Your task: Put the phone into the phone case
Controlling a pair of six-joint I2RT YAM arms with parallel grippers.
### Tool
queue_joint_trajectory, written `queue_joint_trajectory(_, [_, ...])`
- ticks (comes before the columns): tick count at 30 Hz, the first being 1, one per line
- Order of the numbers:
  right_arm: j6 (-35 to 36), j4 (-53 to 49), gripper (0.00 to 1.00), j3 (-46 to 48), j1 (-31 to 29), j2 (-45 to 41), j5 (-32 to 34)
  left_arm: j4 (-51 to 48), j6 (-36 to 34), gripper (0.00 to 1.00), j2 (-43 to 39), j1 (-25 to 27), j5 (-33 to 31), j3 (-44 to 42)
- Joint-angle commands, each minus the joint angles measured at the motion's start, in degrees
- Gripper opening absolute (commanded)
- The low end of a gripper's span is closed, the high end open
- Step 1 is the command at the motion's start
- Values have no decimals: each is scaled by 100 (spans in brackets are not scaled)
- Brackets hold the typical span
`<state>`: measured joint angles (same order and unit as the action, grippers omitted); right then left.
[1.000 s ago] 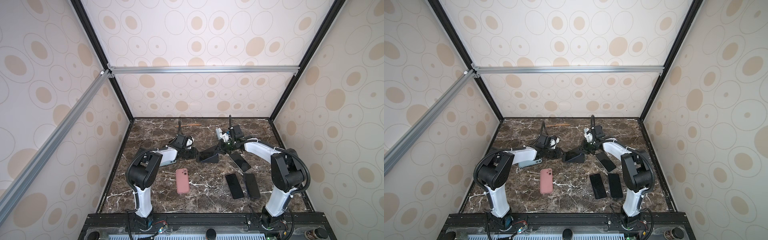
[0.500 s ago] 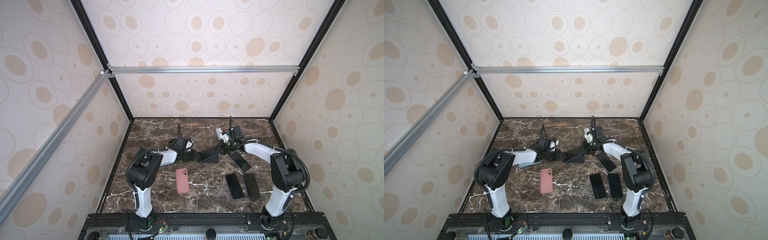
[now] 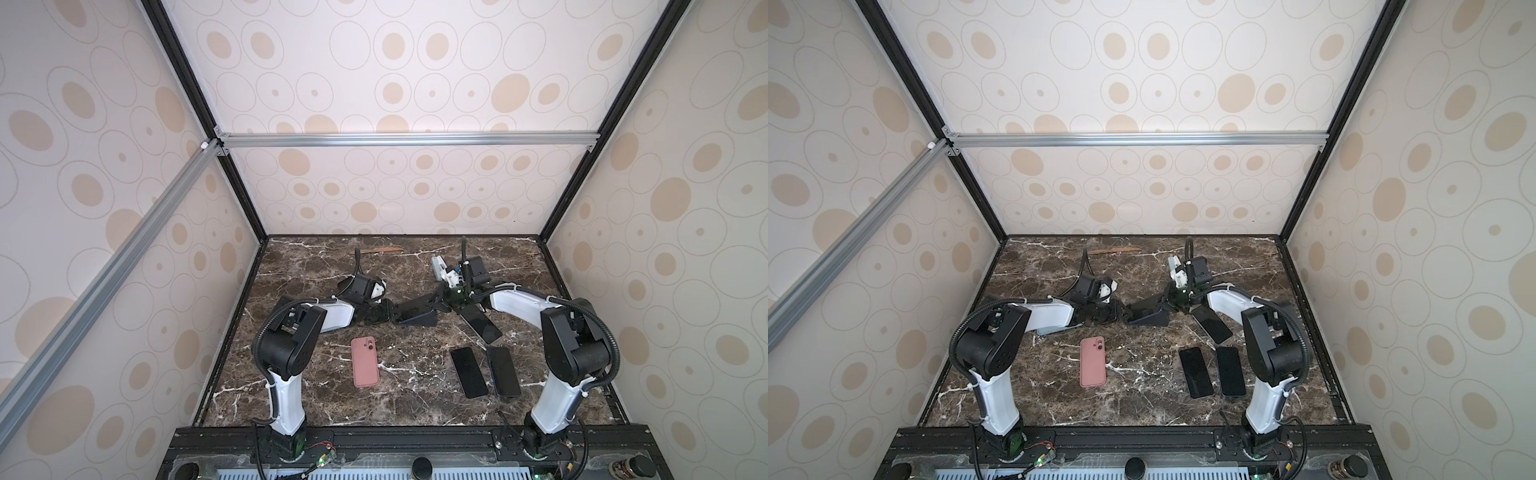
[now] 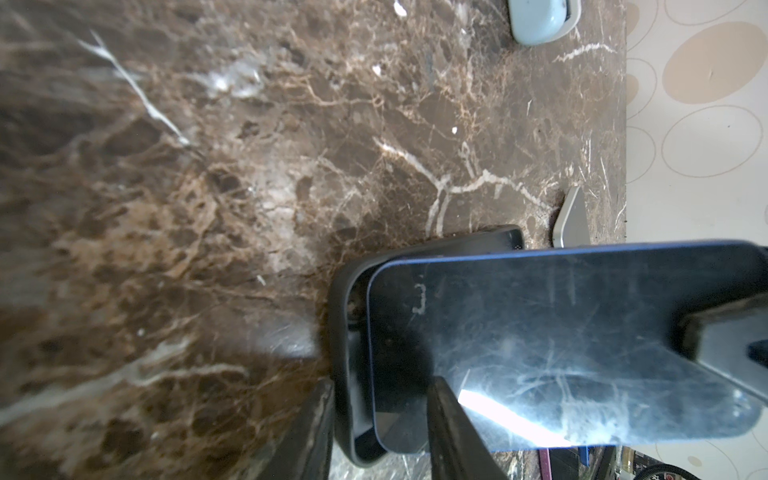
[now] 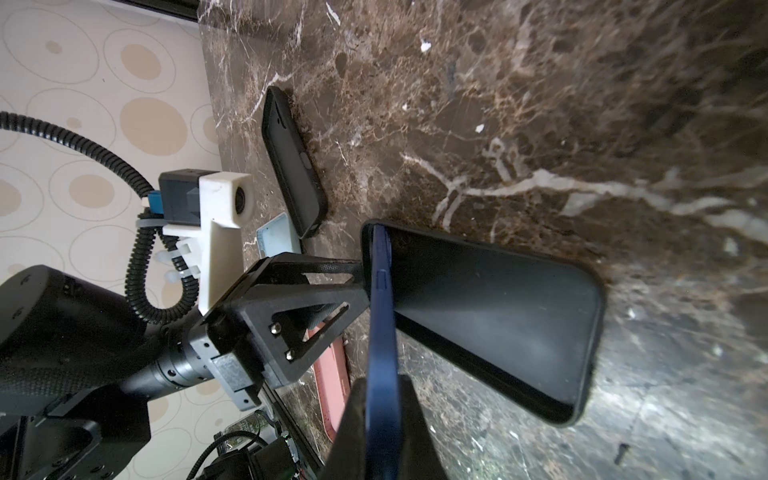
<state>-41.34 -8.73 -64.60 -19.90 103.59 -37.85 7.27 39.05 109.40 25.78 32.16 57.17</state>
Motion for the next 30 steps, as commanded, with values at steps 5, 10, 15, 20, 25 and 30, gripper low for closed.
queue_joint_trajectory(5, [-213,326,0,369,-4,138,-72,91,157,37,177,78,251,-47])
queue_joint_trajectory(10, [-164,577,0,547,52,307,-447,23,67,37,186,74,271,39])
queue_joint_trajectory(15, [-46,610,0,641,94,499,-767,-162,-110,37,202,76,174,165])
queue_joint_trajectory(20, [-16,695,0,659,126,695,-948,-278,-213,37,246,76,141,255])
queue_joint_trajectory(25, [-54,758,0,662,135,775,-917,-240,-187,37,244,72,158,235])
queue_joint_trajectory(30, [-76,767,0,655,134,803,-870,-220,-170,37,265,75,170,234])
